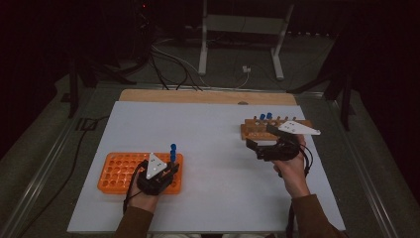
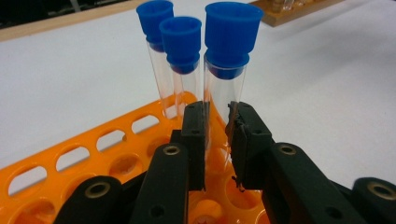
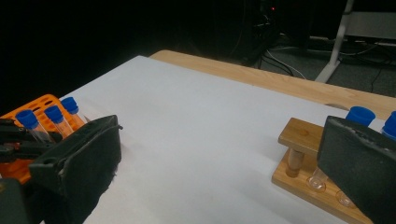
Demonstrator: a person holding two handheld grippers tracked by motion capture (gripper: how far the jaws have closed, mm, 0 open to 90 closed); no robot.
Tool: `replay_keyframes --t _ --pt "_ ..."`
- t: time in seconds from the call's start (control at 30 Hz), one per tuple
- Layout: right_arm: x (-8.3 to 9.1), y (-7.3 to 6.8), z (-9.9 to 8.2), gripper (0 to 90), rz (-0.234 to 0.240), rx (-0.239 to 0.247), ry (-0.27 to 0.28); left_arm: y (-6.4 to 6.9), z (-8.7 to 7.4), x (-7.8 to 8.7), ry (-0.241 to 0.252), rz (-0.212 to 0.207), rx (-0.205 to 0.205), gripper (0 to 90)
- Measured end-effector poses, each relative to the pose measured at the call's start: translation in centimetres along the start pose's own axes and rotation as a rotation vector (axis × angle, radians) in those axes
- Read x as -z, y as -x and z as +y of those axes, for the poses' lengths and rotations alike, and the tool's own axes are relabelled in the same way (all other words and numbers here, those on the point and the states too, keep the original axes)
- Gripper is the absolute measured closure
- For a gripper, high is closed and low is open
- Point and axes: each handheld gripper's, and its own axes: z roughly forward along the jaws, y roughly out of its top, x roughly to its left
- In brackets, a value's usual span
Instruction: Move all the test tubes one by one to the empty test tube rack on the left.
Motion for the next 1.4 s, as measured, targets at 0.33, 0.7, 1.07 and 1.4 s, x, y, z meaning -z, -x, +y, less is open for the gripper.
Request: replay_keyframes --t 0.33,0.7,1.07,1.4 --pt "-0.3 -0.1 -0.3 0.0 0.009 0.0 -0.008 0.4 -0.1 -0.3 -0.047 0.024 -0.008 77.4" --pt "0.1 0.6 -0.5 0.0 -0.008 -0.015 -0.002 0.3 0.1 0.7 -0.016 0.025 0.003 76.5" --pt "0.5 2.0 -0.7 0.0 -0.054 -0.029 -0.009 0.4 0.0 0.6 -0.033 0.025 -0.009 75.3" --pt "0.7 3.6 -0.8 0.0 -0.127 -0.023 -0.028 -0.7 0.2 2.4 0.051 -0.008 0.012 47.1"
